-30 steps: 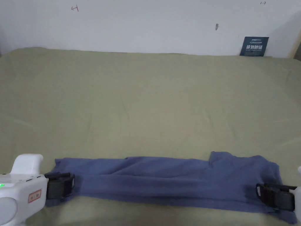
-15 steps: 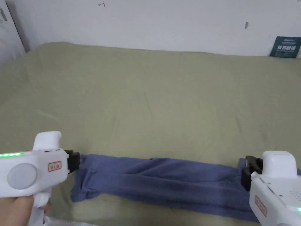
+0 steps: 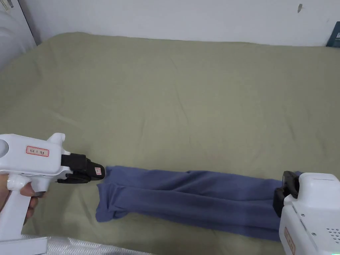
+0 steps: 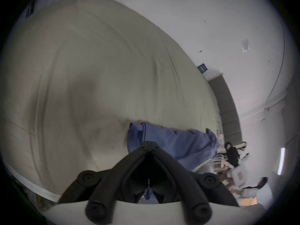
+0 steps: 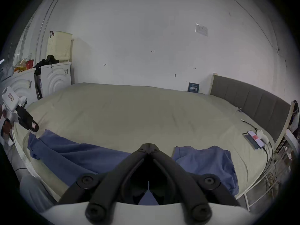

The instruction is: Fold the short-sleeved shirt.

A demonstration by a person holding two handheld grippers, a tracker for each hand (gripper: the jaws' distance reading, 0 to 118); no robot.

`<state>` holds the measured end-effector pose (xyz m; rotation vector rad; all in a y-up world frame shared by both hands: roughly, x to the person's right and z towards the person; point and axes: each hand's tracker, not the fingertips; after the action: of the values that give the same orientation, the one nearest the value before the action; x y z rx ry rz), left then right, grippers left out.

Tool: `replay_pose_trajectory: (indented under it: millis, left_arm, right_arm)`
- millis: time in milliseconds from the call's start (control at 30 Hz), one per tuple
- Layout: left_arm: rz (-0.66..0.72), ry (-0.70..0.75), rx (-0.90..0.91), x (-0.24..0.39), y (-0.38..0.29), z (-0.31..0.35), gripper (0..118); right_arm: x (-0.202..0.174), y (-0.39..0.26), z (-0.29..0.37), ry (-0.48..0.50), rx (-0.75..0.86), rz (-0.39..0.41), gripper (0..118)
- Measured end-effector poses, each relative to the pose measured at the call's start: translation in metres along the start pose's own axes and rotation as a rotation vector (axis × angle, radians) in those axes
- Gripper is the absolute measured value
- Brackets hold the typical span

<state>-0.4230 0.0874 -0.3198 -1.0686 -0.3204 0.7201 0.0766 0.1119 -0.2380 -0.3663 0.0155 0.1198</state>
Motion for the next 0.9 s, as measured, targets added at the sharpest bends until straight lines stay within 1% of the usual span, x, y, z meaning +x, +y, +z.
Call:
replay_pose_trajectory:
  millis: [100, 133, 167, 200, 233, 267, 300, 333, 400, 433, 500, 533, 567, 600, 633, 667, 700, 733, 767, 900]
  left_arm:
    - [-0.009, -0.009, -0.028, -0.004, 0.0, -0.005, 0]
    - [-0.011, -0.017, -0.048, -0.005, 0.0, -0.007, 4]
    - [-0.006, -0.027, -0.053, -0.008, 0.0, -0.008, 25]
    - [-0.003, -0.058, -0.066, -0.009, -0.002, -0.012, 66]
    - [0.016, -0.099, -0.087, -0.008, -0.004, -0.018, 117]
    - [0.054, -0.105, -0.061, -0.013, -0.005, -0.017, 118]
    - [0.061, -0.155, -0.073, -0.02, 0.002, -0.022, 114]
    - [0.085, -0.166, -0.093, -0.023, 0.004, -0.03, 114]
    - [0.073, -0.152, -0.109, -0.027, 0.007, -0.043, 114]
    - [0.061, -0.15, -0.112, -0.014, -0.008, -0.04, 114]
    - [0.063, -0.155, -0.111, -0.008, -0.01, -0.044, 114]
    - [0.085, -0.201, -0.134, -0.005, -0.013, -0.048, 110]
    - [0.089, -0.222, -0.165, 0.001, -0.017, -0.052, 98]
    - [0.075, -0.204, -0.157, 0.005, -0.021, -0.055, 70]
    - [0.063, -0.166, -0.152, 0.008, -0.025, -0.059, 9]
    - [0.055, -0.076, -0.16, 0.009, -0.029, -0.068, 8]
    - [0.033, -0.017, -0.153, 0.009, -0.029, -0.076, 8]
    - [0.047, -0.074, -0.136, 0.01, -0.029, -0.076, 8]
    - [0.059, -0.101, -0.083, 0.012, -0.027, -0.069, 8]
    - [0.051, -0.092, -0.041, 0.013, -0.032, -0.034, 8]
  right_arm:
    - [-0.003, 0.001, 0.0, 0.007, -0.003, -0.008, 0]
    - [-0.004, 0.003, 0.0, 0.008, -0.005, -0.002, 0]
    - [-0.005, 0.003, -0.001, 0.01, -0.007, 0.001, 0]
    - [-0.006, 0.003, -0.002, 0.013, -0.008, 0.002, 0]
    - [-0.007, 0.003, -0.003, 0.019, -0.013, 0.0, 0]
    - [-0.006, 0.005, -0.004, 0.034, -0.021, -0.006, 0]
    - [-0.007, 0.005, -0.005, 0.038, -0.024, -0.01, 0]
    - [-0.008, 0.005, -0.005, 0.038, -0.023, -0.01, 0]
    - [-0.008, 0.008, -0.005, 0.044, -0.021, -0.014, 0]
    - [-0.008, 0.01, -0.006, 0.051, -0.027, -0.019, 0]
    - [-0.008, 0.012, -0.006, 0.057, -0.026, -0.023, 0]
    - [-0.008, 0.014, -0.007, 0.058, -0.027, -0.018, 0]
    - [-0.007, 0.015, -0.008, 0.057, -0.025, -0.014, 0]
    - [-0.007, 0.017, -0.008, 0.057, -0.023, -0.015, 0]
    - [-0.006, 0.019, -0.008, 0.06, -0.023, -0.02, 0]
    - [-0.004, 0.02, -0.008, 0.064, -0.024, -0.027, 0]
    - [-0.002, 0.022, -0.007, 0.063, -0.021, -0.034, 0]
    - [-0.001, 0.023, -0.005, 0.065, -0.019, -0.034, 0]
    - [0.0, 0.025, -0.003, 0.07, -0.019, -0.028, 0]
    - [0.01, 0.029, 0.002, 0.079, -0.012, -0.018, 0]
